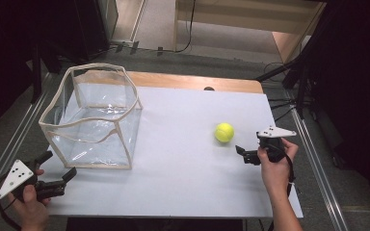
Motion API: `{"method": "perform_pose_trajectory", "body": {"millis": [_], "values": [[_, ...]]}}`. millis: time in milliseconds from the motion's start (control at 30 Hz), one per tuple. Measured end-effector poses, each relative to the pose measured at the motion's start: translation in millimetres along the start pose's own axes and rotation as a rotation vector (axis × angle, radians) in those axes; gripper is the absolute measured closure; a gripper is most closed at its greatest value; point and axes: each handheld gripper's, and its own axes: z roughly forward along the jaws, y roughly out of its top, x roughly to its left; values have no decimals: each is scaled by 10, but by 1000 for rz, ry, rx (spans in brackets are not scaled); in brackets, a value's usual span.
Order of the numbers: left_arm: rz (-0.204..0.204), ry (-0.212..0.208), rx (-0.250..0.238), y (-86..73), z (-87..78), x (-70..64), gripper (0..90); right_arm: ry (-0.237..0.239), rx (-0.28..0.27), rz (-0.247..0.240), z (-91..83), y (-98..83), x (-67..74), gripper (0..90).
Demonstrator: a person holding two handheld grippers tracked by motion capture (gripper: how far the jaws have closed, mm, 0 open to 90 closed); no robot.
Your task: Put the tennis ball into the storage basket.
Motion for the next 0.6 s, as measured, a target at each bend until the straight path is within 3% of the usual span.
{"method": "perform_pose_trajectory", "body": {"millis": [600], "values": [[-1,-4,-2,0,1,-1,0,34,119,-38,266,310,-11,9]]}}
